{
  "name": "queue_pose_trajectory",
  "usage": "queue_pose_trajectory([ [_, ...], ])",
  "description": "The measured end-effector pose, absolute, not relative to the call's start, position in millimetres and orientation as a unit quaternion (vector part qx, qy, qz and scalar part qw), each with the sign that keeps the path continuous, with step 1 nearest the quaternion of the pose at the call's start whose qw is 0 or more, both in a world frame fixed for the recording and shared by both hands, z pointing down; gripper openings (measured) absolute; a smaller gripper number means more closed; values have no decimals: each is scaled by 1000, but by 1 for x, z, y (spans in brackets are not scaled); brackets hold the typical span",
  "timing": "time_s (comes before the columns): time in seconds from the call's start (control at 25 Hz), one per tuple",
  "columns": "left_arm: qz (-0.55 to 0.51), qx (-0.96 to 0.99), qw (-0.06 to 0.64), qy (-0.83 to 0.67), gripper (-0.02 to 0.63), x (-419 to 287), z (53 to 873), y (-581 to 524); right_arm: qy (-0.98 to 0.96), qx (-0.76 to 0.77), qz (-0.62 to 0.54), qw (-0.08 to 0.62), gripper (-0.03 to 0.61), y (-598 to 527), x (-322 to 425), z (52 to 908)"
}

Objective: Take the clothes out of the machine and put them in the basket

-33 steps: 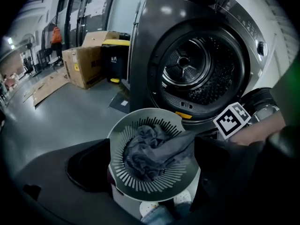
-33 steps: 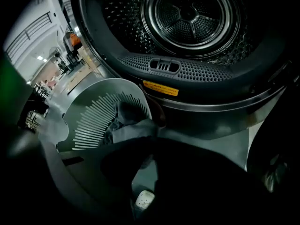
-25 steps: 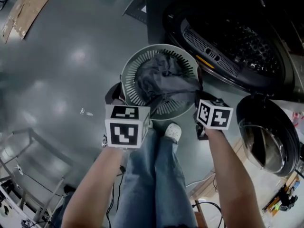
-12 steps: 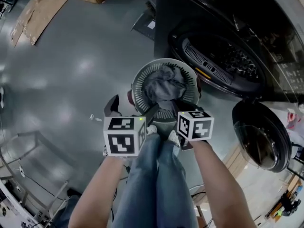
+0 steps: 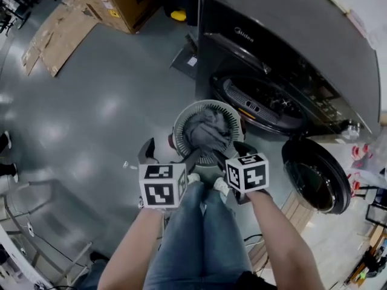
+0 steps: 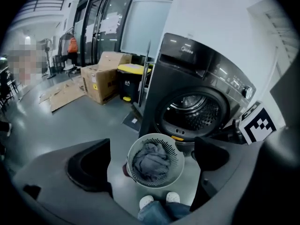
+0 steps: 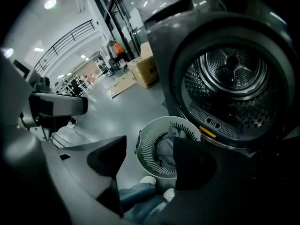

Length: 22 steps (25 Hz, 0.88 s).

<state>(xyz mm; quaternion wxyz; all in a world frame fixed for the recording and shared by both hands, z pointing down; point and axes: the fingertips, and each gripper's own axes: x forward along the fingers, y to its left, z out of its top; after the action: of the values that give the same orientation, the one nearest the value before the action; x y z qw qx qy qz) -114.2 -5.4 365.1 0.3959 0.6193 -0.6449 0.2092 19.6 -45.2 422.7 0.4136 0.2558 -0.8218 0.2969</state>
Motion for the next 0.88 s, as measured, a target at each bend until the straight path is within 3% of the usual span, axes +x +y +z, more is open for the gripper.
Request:
queue_pose_trajectory([
  [0.36, 211, 660, 343, -634, 563, -114, 269, -12, -832, 270, 261, 409, 308, -38, 21, 308],
  [0.88, 232, 710, 276, -605, 563, -92, 185, -12, -836, 276, 275, 387, 305, -16, 41, 217],
])
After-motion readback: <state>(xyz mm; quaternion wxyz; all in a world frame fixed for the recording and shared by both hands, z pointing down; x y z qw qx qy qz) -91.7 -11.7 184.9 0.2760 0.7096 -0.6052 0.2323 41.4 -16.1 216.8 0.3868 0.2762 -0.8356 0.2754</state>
